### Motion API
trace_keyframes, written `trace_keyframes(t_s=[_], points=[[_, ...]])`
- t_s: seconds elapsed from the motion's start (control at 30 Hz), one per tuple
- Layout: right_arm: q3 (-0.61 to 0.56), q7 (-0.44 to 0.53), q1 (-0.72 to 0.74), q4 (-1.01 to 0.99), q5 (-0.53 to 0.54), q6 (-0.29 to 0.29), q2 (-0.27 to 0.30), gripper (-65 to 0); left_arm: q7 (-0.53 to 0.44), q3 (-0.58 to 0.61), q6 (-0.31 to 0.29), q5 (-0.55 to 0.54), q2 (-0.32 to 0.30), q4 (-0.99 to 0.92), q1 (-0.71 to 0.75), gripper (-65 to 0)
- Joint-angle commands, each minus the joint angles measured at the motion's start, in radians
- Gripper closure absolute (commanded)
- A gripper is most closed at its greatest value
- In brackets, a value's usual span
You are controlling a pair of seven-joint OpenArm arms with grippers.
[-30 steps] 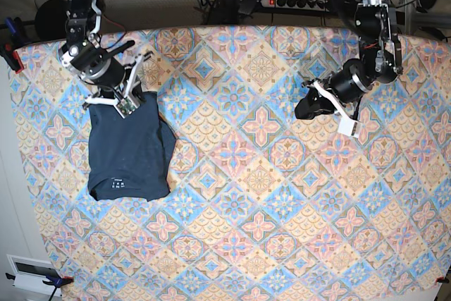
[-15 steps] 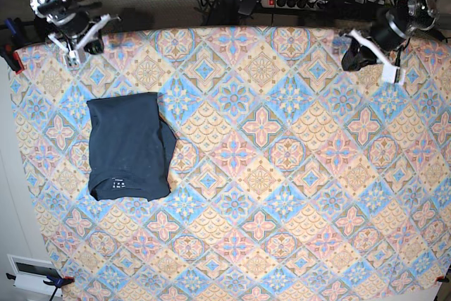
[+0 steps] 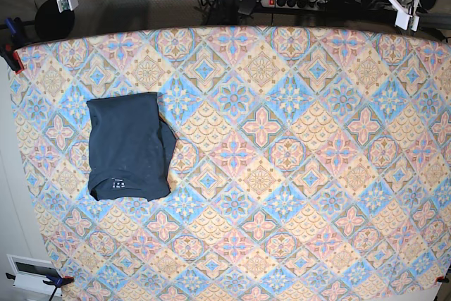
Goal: Layout the t-shirt on the table in an organized manner, then fold the t-shirt properly
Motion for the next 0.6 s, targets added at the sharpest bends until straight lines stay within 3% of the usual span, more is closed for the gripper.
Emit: trace_keyframes(t_s=[0.0,0.1,0.2,0.33,0.47,0.57], points=[[0.010,-0.008,-0.019,-0.046,-0.005,0.003,0.009,-4.5,0.002,0.011,0.001,0.017,-0.006,-0.044,0.019,0.0],[0.009,0.002,-0.016,-0.199,-0.062,0.003,0.009,-4.5,-0.021,0.059,0.003,0.117,-0.004,-0.184,-0.024,0.0],[0.010,0.007,-0.016,-0.322,-0.189,0.003,0.009,-4.5,-0.084,0.148,0.003,0.230,-0.003,-0.371,-0.102,0.0],[0.009,0.104,0.102,-0.411,-0.301,0.003,0.009,-4.5,-0.193,0.278,0.003,0.304,-0.003,-0.603,-0.207,0.0],[0.009,0.177,0.182,-0.607,-0.405,0.003,0.009,-4.5,-0.380,0.447,0.003,0.352,-0.003,-0.817,-0.313,0.0],[0.009,0.242,0.285,-0.753,-0.421,0.003,0.015,-4.5,-0.545,0.602,0.004,0.395,-0.003,-1.015,-0.417,0.0]])
